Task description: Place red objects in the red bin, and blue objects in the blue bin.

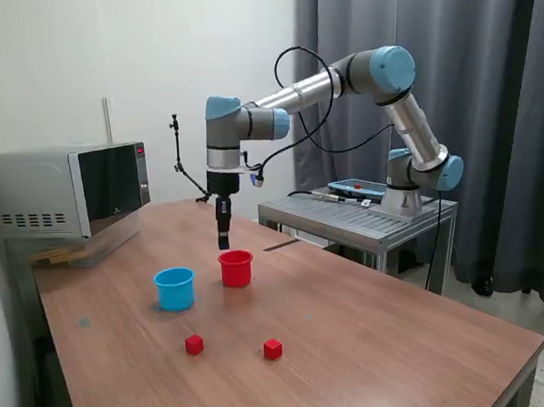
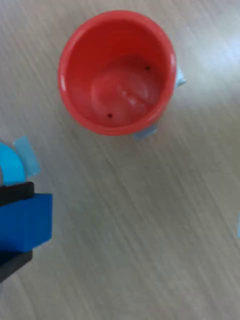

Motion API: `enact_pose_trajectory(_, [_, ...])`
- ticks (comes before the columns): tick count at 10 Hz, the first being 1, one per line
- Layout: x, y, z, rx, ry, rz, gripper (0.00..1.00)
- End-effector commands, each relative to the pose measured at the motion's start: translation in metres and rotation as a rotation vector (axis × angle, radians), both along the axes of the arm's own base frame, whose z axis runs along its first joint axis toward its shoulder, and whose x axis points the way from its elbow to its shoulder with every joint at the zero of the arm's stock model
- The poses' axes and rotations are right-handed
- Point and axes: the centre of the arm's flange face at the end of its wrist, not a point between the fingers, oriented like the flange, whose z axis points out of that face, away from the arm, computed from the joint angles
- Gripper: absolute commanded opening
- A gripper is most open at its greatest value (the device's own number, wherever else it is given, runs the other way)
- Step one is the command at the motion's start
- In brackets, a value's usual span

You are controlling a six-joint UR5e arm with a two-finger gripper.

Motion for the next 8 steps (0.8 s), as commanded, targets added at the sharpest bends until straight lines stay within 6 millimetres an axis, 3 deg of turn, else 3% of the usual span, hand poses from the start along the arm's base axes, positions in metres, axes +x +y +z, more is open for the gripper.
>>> enact_pose_trajectory(1, [-0.016, 0.014, 0.001, 0.004, 0.020, -0.013, 0.00])
enact_pose_trajectory(8, [-0.042, 0.038, -0.019, 0.018, 0.090, -0.033, 0.00])
